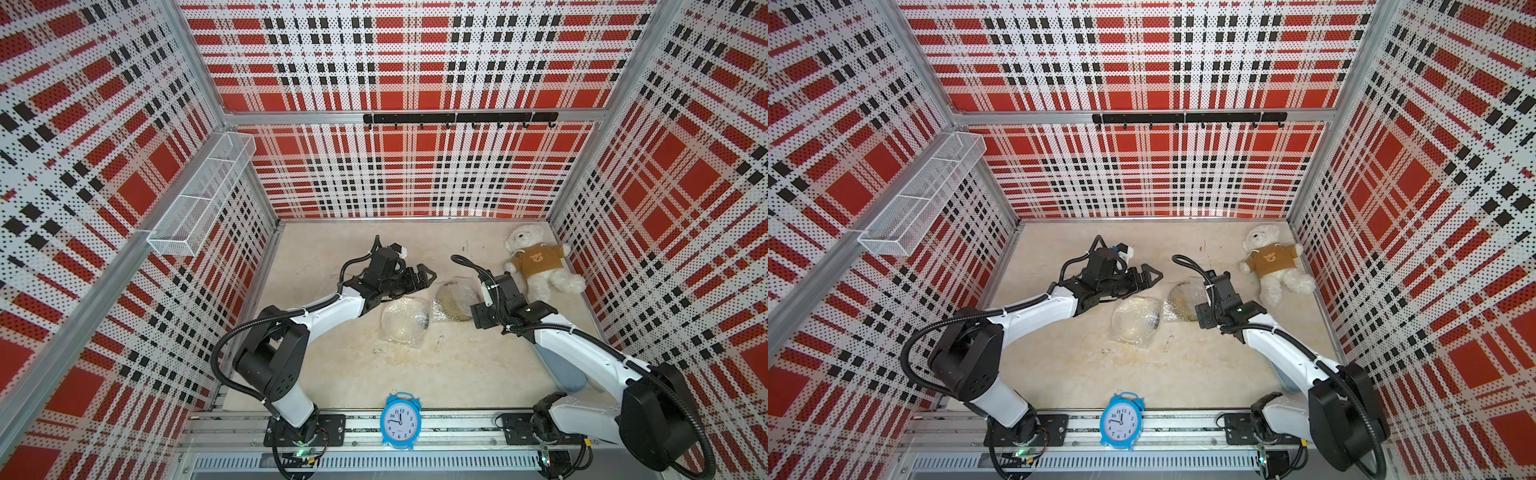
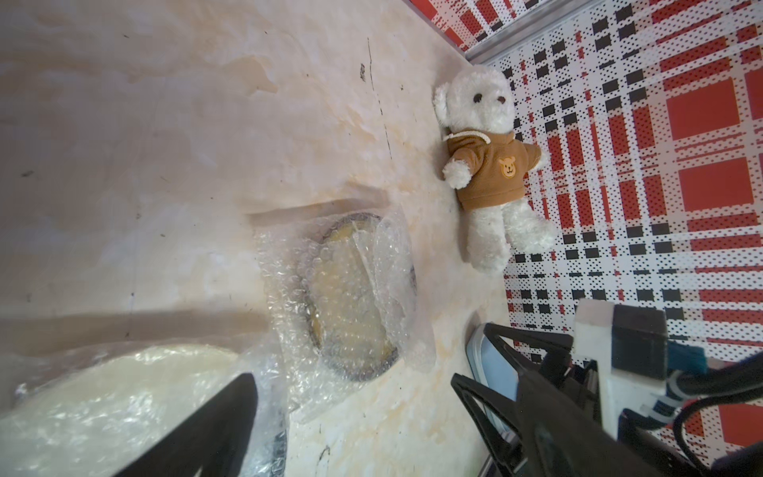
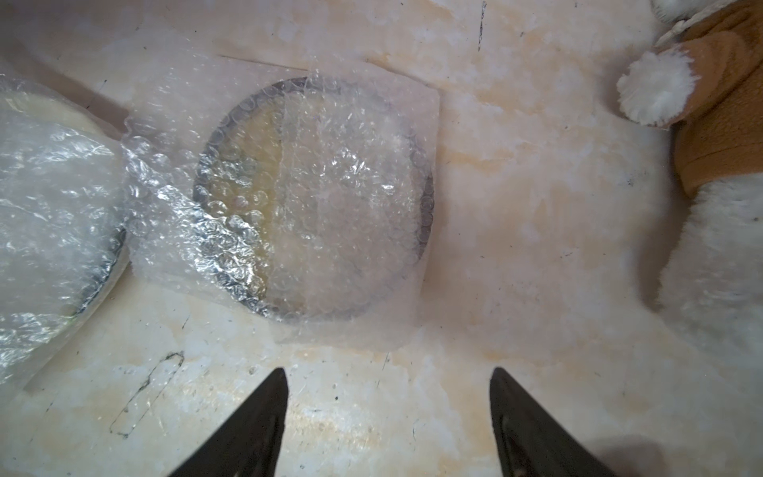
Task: Unpack dinner plates from bubble wrap
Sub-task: Move the bubble wrap to the center of the board.
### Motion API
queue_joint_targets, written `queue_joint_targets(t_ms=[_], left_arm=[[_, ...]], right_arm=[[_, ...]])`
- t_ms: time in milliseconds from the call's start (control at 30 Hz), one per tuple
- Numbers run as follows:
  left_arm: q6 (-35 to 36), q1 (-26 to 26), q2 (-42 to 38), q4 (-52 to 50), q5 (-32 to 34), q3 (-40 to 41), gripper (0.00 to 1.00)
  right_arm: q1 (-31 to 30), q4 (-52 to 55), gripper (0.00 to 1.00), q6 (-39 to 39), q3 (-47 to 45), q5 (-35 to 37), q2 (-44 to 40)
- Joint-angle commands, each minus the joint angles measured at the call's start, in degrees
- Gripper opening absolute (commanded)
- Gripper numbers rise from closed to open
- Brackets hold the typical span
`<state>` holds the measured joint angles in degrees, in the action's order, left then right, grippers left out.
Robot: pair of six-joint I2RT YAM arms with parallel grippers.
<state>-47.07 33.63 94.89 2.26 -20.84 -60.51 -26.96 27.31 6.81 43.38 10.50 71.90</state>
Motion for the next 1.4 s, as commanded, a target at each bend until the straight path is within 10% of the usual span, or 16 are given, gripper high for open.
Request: queue_joint_targets(t_ms=[0,1367], left_arm=[[-0.4,0.0,1.0,1.1,-1.3,-2.1,0.98],[13.1,-7.3,5.4,-10.7,0.2,-9.0,0.99]], right_arm=[[-0.4,-3.0,0.82,-0.5,0.8,-2.4,1.8],[0.5,-16.2,0.75,10.3,13.2,2.4,31.5]])
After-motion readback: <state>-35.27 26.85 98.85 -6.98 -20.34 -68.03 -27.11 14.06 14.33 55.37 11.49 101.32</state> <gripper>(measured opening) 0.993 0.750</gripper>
